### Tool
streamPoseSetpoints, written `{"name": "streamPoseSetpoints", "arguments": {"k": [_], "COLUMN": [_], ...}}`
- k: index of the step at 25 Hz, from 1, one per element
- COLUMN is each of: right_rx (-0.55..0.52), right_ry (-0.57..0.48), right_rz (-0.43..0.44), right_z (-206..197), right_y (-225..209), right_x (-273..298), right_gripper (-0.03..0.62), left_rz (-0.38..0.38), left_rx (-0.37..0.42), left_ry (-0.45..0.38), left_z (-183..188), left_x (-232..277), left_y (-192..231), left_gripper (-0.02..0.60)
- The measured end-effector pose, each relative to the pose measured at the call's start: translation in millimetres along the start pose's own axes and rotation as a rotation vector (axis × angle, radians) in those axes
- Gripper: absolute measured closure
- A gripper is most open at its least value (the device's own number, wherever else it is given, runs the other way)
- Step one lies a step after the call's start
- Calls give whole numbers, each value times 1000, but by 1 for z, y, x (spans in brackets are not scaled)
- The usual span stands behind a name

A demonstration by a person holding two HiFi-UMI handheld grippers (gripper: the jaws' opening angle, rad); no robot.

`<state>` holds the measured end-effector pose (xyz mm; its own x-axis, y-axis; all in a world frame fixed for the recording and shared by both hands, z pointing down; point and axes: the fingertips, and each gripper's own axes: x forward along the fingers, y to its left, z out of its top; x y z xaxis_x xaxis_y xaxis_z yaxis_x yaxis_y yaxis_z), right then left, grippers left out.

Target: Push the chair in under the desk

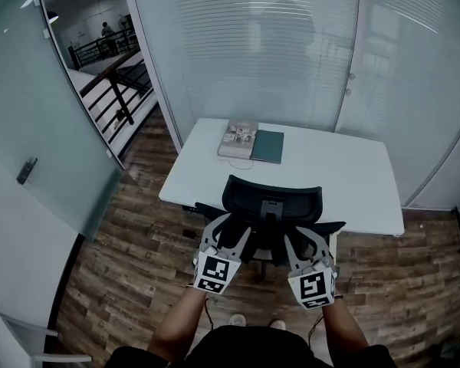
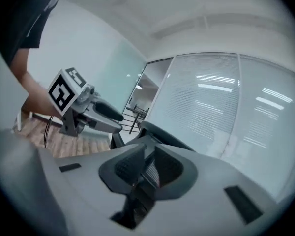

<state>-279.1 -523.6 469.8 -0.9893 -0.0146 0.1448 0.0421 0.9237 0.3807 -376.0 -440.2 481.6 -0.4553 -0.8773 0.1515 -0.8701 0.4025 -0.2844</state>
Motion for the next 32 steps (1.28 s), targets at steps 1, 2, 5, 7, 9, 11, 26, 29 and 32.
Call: {"name": "streamPoseSetpoints", "arguments": {"k": [1,2,5,7,9,11,26,29,32], "right_rx": [52,104,165,155,163,179,185,183,200], "right_ry": [-23,-44,-76,-90,-101,-98,-95,-88,-99], "right_rz": [13,32,56,34,14,-7,-50,-53,-50], "right_z": [3,4,6,9,7,1,9,12,6], "right_y": [-1,-1,0,-2,-6,-9,-18,-20,-20], "right_x": [-1,-1,-5,-9,-13,-15,-25,-25,-22], "right_gripper": [575,588,589,591,591,592,592,592,592], "left_rz": [37,73,101,90,93,91,76,81,84], "left_rx": [-9,-13,-97,-171,-212,-221,-153,-149,-148], "left_ry": [-14,-20,-28,-22,-19,-30,-55,-52,-50], "left_z": [2,1,-3,-8,-11,-9,6,7,6], "left_x": [-2,-4,-11,-14,-16,-17,-23,-23,-21], "left_y": [4,8,12,10,10,10,-7,-7,-7], "left_gripper": [373,397,568,568,568,568,566,566,566]}}
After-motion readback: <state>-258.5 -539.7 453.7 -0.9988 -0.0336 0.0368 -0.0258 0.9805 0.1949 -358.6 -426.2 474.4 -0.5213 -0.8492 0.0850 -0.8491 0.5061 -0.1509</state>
